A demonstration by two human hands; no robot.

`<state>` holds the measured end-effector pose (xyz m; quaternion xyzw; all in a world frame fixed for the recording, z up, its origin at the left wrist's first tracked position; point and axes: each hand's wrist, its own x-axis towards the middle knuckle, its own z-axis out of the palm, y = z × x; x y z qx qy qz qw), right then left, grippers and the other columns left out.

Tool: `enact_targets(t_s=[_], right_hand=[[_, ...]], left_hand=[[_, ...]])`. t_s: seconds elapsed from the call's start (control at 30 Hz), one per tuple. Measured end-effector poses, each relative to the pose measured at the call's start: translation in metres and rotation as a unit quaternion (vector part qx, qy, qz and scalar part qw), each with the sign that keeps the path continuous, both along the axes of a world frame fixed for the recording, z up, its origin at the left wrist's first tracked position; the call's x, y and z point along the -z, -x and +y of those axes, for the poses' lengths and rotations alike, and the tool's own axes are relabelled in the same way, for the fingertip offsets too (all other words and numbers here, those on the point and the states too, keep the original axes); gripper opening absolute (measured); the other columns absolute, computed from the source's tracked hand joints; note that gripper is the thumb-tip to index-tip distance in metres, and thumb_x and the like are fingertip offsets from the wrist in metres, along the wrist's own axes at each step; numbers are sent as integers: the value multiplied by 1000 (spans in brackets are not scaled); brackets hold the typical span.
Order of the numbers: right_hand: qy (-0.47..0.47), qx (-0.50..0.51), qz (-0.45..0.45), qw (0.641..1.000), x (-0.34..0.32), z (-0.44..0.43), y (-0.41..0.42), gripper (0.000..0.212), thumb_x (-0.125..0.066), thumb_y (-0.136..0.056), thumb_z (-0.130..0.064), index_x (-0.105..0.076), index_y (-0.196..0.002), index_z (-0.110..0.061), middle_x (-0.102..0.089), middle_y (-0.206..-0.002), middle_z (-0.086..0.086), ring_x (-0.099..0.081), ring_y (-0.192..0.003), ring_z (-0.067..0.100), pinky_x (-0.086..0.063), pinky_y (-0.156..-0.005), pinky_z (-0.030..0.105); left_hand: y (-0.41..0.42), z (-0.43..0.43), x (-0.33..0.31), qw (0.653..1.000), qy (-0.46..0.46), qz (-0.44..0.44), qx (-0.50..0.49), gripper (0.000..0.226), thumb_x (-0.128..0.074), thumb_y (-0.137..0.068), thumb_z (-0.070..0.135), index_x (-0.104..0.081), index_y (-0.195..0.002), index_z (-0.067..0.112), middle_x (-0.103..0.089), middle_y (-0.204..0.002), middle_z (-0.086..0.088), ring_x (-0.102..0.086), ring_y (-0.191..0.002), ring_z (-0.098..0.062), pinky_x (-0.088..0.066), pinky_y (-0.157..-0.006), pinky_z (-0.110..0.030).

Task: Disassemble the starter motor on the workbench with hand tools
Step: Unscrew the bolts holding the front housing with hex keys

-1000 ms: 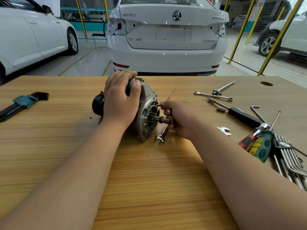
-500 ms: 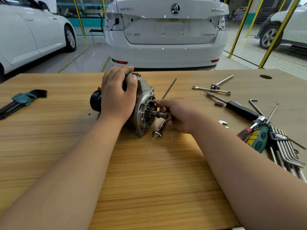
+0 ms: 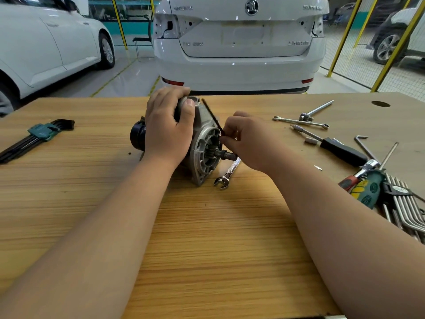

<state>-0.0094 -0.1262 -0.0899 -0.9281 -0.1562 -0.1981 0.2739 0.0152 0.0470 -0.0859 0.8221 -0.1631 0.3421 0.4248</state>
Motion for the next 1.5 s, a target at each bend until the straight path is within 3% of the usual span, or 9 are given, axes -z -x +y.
enact_targets(t_s=[0.1, 0.17, 0.27, 0.4, 0.57, 0.9, 1.13, 1.3, 1.5], right_hand=[[86, -30, -70, 993, -4, -3, 2, 7, -67, -90, -18, -66, -86, -12, -50, -88, -7, -53, -71, 19, -47, -61, 33], [117, -40, -90, 988, -5, -4, 3, 9, -65, -91, -17, -69, -92, -8, -48, -92, -8, -56, -73, 23, -50, -62, 36], [117, -39, -96, 988, -2, -7, 5, 9, -66, -91, -19, -70, -92, -10, -48, -90, -10, -54, -70, 16, -46, -60, 31], [-118, 17, 25, 993, 7, -9, 8, 22, -69, -87, -25, -59, -68, -24, -53, -63, -14, -47, -53, 0, -39, -50, 12], [-365, 45, 207, 907, 7, -2, 1, 20, -67, -86, -23, -60, -70, -13, -50, -53, -5, -45, -46, 11, -42, -46, 27], [-463, 88, 315, 824, 8, 10, -2, 12, -68, -86, -25, -67, -85, -13, -51, -53, -7, -43, -48, 9, -35, -40, 21], [-471, 110, 321, 814, 9, 15, 1, 15, -67, -87, -23, -67, -91, -9, -51, -59, -2, -45, -50, 12, -34, -38, 20], [-465, 55, 378, 799, 7, 7, -1, 13, -66, -90, -26, -65, -86, -14, -48, -52, -6, -41, -44, 7, -32, -38, 20], [-378, 26, 315, 870, 2, 1, -4, 13, -67, -89, -23, -67, -83, -12, -54, -62, -4, -45, -48, 7, -37, -42, 22]], left_hand=[[1, -1, -1, 1000, -1, 2, 1, 34, -42, -98, 25, -60, -123, 11, -58, -126, -4, -41, -126, -15, -31, -109, -31], [1, -1, 0, 1000, -2, 4, 1, 34, -42, -98, 26, -60, -123, 11, -58, -125, -4, -41, -126, -16, -32, -109, -33], [1, 0, -1, 1000, -2, 3, 4, 36, -42, -98, 27, -60, -123, 10, -57, -125, -4, -42, -126, -16, -32, -109, -32], [0, 1, -1, 1000, -1, 3, 2, 34, -43, -98, 25, -60, -124, 11, -57, -126, -4, -40, -126, -15, -30, -108, -29], [0, 1, 0, 1000, -2, 10, 5, 36, -42, -98, 27, -59, -125, 12, -56, -127, -3, -40, -128, -16, -30, -109, -30], [0, 1, -1, 1000, -11, 8, 4, 36, -42, -98, 27, -59, -125, 10, -57, -126, -4, -41, -126, -16, -31, -109, -30], [0, 2, -1, 1000, -12, 4, 1, 34, -43, -99, 25, -59, -125, 10, -56, -127, -5, -40, -127, -15, -30, -109, -29], [0, 1, -1, 1000, -10, 4, 1, 35, -42, -98, 27, -60, -124, 10, -57, -126, -5, -41, -127, -17, -32, -110, -34], [0, 1, 0, 1000, -4, -1, -3, 34, -43, -99, 25, -60, -124, 10, -57, -125, -5, -41, -126, -16, -32, -109, -34]])
